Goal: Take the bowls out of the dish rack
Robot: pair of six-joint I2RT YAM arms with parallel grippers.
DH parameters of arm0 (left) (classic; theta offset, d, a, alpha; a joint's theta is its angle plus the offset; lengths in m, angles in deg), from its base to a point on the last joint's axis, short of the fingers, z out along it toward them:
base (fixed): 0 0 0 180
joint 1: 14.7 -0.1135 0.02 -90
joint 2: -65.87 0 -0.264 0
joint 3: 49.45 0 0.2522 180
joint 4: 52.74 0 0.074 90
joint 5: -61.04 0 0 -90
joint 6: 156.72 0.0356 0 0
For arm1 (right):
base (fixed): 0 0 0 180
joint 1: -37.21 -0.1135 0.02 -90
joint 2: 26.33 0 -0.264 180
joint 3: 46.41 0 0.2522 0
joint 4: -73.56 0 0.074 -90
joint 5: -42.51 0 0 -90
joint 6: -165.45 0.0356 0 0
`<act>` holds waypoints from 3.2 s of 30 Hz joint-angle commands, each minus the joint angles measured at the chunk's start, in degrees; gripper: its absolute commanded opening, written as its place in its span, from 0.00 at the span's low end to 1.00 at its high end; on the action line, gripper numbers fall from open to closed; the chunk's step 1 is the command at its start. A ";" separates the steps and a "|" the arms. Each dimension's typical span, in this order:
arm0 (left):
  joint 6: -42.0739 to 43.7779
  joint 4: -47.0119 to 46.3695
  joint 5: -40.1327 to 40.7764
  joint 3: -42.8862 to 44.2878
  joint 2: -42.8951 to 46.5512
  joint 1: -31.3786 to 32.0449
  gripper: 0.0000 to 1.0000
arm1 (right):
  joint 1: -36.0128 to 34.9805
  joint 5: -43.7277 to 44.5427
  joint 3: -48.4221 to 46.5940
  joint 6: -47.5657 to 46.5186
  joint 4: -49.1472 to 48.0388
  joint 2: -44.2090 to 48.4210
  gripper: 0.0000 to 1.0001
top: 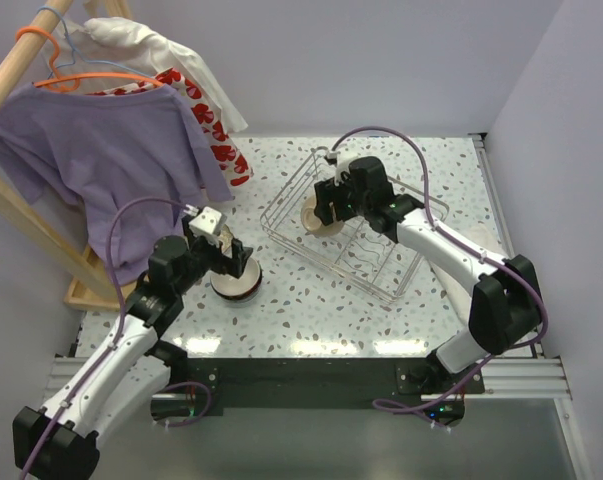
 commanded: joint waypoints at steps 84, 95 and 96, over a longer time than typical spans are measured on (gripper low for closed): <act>70.53 -103.22 55.54 15.36 -73.72 39.79 0.84 | 1.84 5.78 -7.32 64.11 8.17 1.91 0.00; 80.81 -111.92 56.86 16.59 -74.25 39.26 0.75 | 1.84 2.79 -5.04 66.13 7.82 5.51 0.00; 81.61 -111.92 56.95 17.29 -74.33 39.18 0.75 | 1.84 2.35 -4.34 66.74 7.47 5.87 0.00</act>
